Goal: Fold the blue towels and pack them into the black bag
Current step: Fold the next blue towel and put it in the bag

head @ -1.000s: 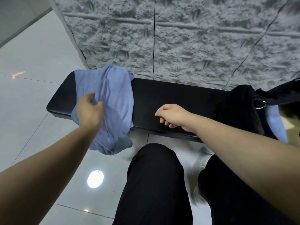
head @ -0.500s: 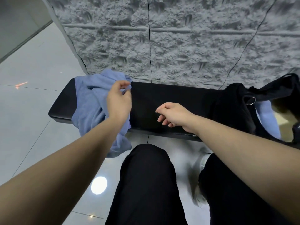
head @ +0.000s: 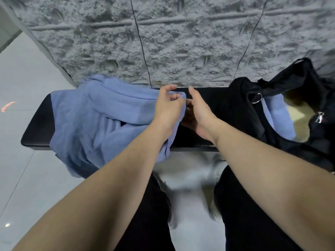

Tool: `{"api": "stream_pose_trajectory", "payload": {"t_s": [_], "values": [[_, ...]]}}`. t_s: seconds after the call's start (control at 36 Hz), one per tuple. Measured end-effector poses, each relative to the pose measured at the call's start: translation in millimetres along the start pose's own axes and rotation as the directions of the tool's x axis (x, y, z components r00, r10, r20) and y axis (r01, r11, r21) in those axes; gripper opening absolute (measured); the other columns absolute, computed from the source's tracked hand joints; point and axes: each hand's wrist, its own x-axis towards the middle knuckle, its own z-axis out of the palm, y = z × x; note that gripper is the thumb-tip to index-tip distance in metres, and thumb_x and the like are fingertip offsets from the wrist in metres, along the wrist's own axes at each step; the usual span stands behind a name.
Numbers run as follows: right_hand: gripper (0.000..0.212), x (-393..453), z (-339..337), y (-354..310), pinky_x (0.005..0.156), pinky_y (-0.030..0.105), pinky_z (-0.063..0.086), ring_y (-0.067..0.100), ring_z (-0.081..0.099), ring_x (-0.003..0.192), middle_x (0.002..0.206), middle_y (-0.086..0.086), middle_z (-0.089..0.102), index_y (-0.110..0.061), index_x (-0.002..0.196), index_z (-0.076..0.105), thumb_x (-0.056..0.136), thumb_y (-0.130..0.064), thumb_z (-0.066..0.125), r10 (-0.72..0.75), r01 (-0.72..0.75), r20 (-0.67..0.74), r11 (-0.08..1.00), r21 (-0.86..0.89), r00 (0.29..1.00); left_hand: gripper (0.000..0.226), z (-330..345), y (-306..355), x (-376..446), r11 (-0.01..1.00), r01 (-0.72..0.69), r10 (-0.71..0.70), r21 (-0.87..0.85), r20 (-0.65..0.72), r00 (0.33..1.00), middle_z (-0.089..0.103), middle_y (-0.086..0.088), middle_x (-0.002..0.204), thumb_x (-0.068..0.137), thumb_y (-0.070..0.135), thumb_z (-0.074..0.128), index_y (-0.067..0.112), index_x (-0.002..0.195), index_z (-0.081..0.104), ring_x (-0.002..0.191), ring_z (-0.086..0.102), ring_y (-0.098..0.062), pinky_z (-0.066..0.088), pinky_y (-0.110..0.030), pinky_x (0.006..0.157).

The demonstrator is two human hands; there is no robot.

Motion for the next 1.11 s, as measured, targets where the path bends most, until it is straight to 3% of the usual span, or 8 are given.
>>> {"api": "stream_pose_trajectory", "payload": {"t_s": [0.08, 0.25, 0.47, 0.58, 0.67, 0.81, 0.94, 1.11], "values": [[0.041, 2, -7, -3, 0.080, 0.034, 0.051, 0.019, 0.069, 0.084, 0.089, 0.004, 0.071, -0.022, 0.094, 0.070, 0.086, -0.061, 0.060, 0.036, -0.037, 0.065, 0.999, 0.022, 0.997, 0.037, 17, -6, -1, 0.999, 0.052, -0.052, 0.017, 0.044, 0.998, 0.071, -0.011, 0.101, 0.093, 0.003, 0.056, 0.020, 0.125, 0.049, 0.097, 0.069, -0.023, 0.055, -0.042, 0.093], [0.010, 5, -18, -2, 0.062, 0.029, 0.056, 0.021, 0.071, 0.072, 0.080, 0.010, 0.071, -0.013, 0.091, 0.072, 0.092, -0.017, 0.064, 0.048, -0.052, 0.107, 0.998, 0.037, 0.993, 0.045, 21, -14, 5, 0.985, 0.170, -0.167, -0.026, 0.080, 0.983, 0.067, 0.002, 0.088, 0.093, 0.006, 0.042, 0.026, 0.134, 0.044, 0.068, 0.059, -0.012, 0.048, -0.024, 0.058], [0.010, 26, -23, -6, 0.087, 0.043, 0.056, 0.031, 0.071, 0.094, 0.093, 0.013, 0.075, -0.012, 0.096, 0.070, 0.089, -0.012, 0.063, -0.025, 0.033, -0.164, 0.998, 0.046, 0.986, 0.015, -11, -29, 32, 0.984, 0.178, -0.180, -0.034, -0.289, 0.940, 0.059, -0.006, 0.091, 0.080, 0.021, 0.054, 0.017, 0.095, 0.056, 0.073, 0.054, -0.023, 0.044, -0.029, 0.058], [0.014, 30, -28, -9, 0.090, 0.044, 0.056, 0.030, 0.072, 0.093, 0.093, 0.011, 0.076, -0.012, 0.092, 0.071, 0.090, -0.022, 0.062, 0.018, -0.007, -0.179, 0.998, 0.062, 0.984, 0.042, -40, -41, 48, 0.925, 0.380, -0.322, 0.001, -0.531, 0.784, 0.040, -0.010, 0.136, 0.079, 0.028, 0.059, 0.020, 0.120, 0.056, 0.118, 0.046, -0.032, 0.045, -0.044, 0.100], [0.026, 39, -29, -8, 0.089, 0.040, 0.057, 0.027, 0.072, 0.093, 0.097, 0.008, 0.076, -0.014, 0.102, 0.071, 0.092, -0.035, 0.061, 0.039, -0.029, -0.229, 0.999, 0.046, 0.973, 0.050, -55, -46, 53, 0.888, 0.459, -0.370, 0.026, -0.552, 0.747, 0.027, -0.005, 0.147, 0.088, 0.026, 0.057, 0.022, 0.135, 0.042, 0.128, 0.035, -0.030, 0.035, -0.036, 0.104], [0.049, 56, -34, -3, 0.098, 0.040, 0.052, 0.025, 0.067, 0.103, 0.116, 0.004, 0.070, -0.016, 0.123, 0.064, 0.090, -0.051, 0.054, 0.032, -0.049, -0.271, 0.997, -0.056, 0.962, 0.053, -67, -55, 73, 0.899, 0.408, -0.290, 0.158, -0.484, 0.826, 0.039, -0.004, 0.146, 0.089, 0.020, 0.062, 0.023, 0.140, 0.047, 0.124, 0.045, -0.028, 0.044, -0.040, 0.103], [0.024, 63, -42, 5, 0.066, 0.029, 0.042, 0.018, 0.056, 0.082, 0.088, 0.006, 0.065, -0.010, 0.084, 0.061, 0.094, -0.029, 0.051, -0.121, 0.024, -0.247, 0.931, -0.363, 0.961, 0.030, -61, -61, 88, 0.926, 0.213, -0.102, 0.312, -0.334, 0.937, 0.065, 0.003, 0.104, 0.094, 0.001, 0.050, 0.021, 0.107, 0.067, 0.103, 0.060, -0.021, 0.042, -0.026, 0.083], [0.016, 70, -54, 8, 0.060, 0.030, 0.041, 0.018, 0.056, 0.071, 0.084, -0.002, 0.061, -0.018, 0.097, 0.057, 0.084, -0.028, 0.058, -0.221, 0.044, -0.197, 0.764, -0.643, 0.955, 0.037, -42, -63, 107, 0.854, 0.028, 0.084, 0.519, -0.190, 0.978, 0.047, 0.019, 0.081, 0.094, 0.003, 0.047, 0.036, 0.077, 0.046, 0.076, 0.045, -0.007, 0.036, -0.024, 0.083]]}}
